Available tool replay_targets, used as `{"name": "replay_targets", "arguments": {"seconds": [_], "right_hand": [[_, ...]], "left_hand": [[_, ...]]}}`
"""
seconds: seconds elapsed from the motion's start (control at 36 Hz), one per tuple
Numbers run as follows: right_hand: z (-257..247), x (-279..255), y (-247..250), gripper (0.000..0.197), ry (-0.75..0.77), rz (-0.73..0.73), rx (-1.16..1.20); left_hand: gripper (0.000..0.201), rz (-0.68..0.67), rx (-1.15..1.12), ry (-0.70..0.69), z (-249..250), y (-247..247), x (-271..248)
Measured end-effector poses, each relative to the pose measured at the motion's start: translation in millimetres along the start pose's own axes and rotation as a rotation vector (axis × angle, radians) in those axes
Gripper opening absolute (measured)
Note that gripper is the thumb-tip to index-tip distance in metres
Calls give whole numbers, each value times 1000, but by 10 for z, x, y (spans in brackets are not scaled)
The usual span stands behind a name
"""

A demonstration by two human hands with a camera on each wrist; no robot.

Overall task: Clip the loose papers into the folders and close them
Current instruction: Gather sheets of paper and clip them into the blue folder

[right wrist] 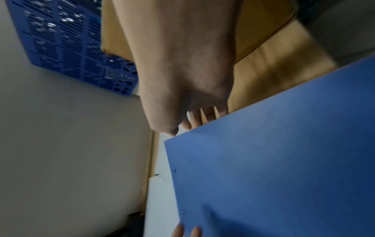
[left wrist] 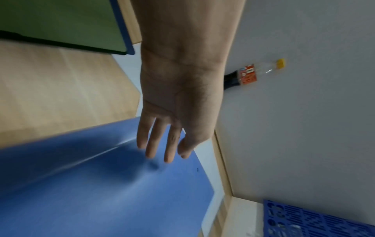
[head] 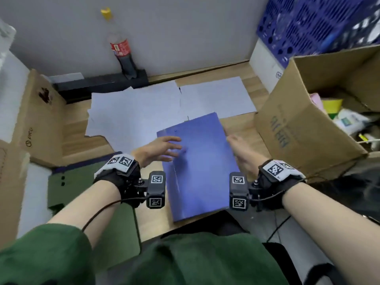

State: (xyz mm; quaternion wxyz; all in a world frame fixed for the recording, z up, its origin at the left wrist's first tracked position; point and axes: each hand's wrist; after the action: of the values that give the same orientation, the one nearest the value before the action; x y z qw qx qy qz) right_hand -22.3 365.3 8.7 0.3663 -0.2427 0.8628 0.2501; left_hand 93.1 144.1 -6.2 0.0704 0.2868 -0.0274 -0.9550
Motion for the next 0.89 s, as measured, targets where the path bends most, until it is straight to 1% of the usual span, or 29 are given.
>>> {"name": "replay_targets", "arguments": {"seconds": [0.03, 0.08, 0.11, 0.14, 0.17, 0.19, 0.22, 0.28, 0.31, 0.33, 0.39, 0.42, 0.47, 0.5, 0.56, 0.58, 0.61, 0.64, 0.67, 0.69, 0.72, 0.75, 0.78, 0.83, 0.89], "right_hand": [[112, 28, 29, 18, -37, 16, -26], [313, 55, 49, 28, -124, 36, -66], [431, 87, 64, 30, -164, 51, -70], [548, 122, 71, 27, -208, 46, -66], [655, 145, 61, 16, -240, 29, -62], [775, 232, 59, 12, -256, 27, -70], [959, 430, 70, 15, -262, 37, -104], [1460, 1060, 132, 41, -272, 72, -145], [1617, 1277, 128, 50, -285, 88, -139], [1682, 1378, 97, 55, -305, 106, -133], [1427, 1082, -27, 60, -311, 161, -144], [1281, 905, -90, 60, -316, 192, -150], [1231, 829, -139, 58, -327, 225, -179], [1292, 900, -145, 61, -329, 214, -178], [1529, 1238, -98, 75, -339, 179, -138], [1698, 1472, -68, 78, -340, 162, -117], [1735, 1531, -67, 79, -342, 151, -98], [1592, 1355, -76, 77, -348, 117, -69], [1341, 1085, -104, 68, -350, 85, -29], [1048, 781, -138, 50, -356, 42, -9], [875, 612, -152, 31, -356, -8, -3], [762, 512, -140, 19, -342, -47, 4], [692, 483, -106, 17, -329, -63, 26], [574, 486, -25, 28, -283, -92, 125], [477, 521, 11, 31, -240, -155, 250]], "left_hand": [[29, 55, 7, 20, -101, -10, 35], [25, 174, 18, 68, -298, -6, 56], [21, 228, 22, 97, -397, 4, 56], [16, 265, 27, 126, -483, 21, 42], [15, 285, 27, 157, -567, 30, 23], [20, 290, 28, 195, -637, 29, 1], [24, 279, 23, 236, -709, 28, -21], [25, 239, -5, 292, -787, -1, -66], [23, 227, -30, 310, -806, -18, -74], [19, 225, -63, 322, -809, -36, -81], [7, 225, -125, 330, -815, -56, -70], [14, 229, -144, 330, -828, -58, -61], [26, 233, -186, 329, -843, -92, -50], [27, 211, -226, 323, -828, -121, -60], [34, 151, -381, 287, -820, -193, -16], [38, 141, -452, 257, -807, -223, 0], [37, 137, -482, 213, -777, -237, -1], [36, 142, -473, 167, -755, -229, 10], [36, 152, -448, 124, -733, -203, 29], [38, 165, -417, 80, -674, -171, 40], [42, 185, -396, 34, -618, -125, 54], [44, 207, -390, -13, -550, -78, 71], [44, 241, -398, -50, -466, -30, 92], [38, 334, -431, -105, -297, 64, 158], [34, 415, -454, -160, -136, 145, 217]]}}
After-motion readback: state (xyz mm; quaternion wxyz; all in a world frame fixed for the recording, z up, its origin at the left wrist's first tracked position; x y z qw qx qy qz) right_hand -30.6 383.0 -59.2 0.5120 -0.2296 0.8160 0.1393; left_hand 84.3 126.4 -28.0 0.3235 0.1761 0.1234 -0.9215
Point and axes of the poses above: each hand's wrist, its own x-axis towards the middle knuckle, its own y-axis out of the back of the hand, z = x × y, and after that the axes turned 10 degrees about -y, right-handed
